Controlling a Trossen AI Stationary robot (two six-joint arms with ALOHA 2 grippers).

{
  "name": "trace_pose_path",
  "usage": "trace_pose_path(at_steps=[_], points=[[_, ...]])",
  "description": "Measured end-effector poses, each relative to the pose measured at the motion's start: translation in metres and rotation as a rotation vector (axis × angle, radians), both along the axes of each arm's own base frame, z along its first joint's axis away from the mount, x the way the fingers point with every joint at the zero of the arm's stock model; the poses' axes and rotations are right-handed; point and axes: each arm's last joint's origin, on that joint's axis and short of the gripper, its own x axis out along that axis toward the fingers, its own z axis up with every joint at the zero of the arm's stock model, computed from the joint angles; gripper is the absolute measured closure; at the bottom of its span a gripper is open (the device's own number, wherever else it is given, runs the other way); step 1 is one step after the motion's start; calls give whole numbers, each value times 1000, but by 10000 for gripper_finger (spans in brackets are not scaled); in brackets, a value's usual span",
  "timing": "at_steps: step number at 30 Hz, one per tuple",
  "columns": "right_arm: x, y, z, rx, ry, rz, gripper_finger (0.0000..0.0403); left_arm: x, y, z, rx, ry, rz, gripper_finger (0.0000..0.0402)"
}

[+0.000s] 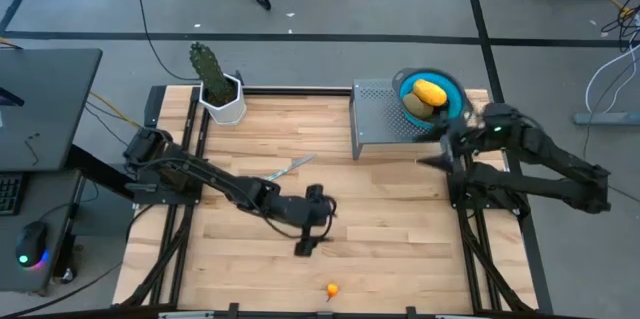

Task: Pick & Place Fruit
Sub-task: Put the pear into the blue strainer bowl on the shelf

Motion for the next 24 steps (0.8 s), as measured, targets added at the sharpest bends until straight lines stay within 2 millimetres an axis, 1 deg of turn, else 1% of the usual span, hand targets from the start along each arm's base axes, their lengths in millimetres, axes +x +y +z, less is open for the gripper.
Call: trace_pose_path(at_steps=[2,5,8,12,14,17,20,24], points=[[7,3,-17,30,52,76,80,-3,-9,-1,-30,15,-52,93],[16,9,-41,8,123,160,80,-10,-19,-3,-16,47,-74,93],[24,14,-53,-17,132,226,80,-14,-26,-4,31,46,-46,93],[28,18,-51,-70,87,207,80,-15,-26,-4,106,25,29,93],[30,19,-48,-91,54,194,80,-14,-25,-4,105,24,39,93],[32,24,-42,-107,-11,225,80,-14,-25,-5,104,27,39,93],[38,31,-42,-119,-17,264,80,-15,-24,-6,124,36,55,93],[49,42,-45,-164,-1,263,80,-15,-21,-5,205,15,126,93]])
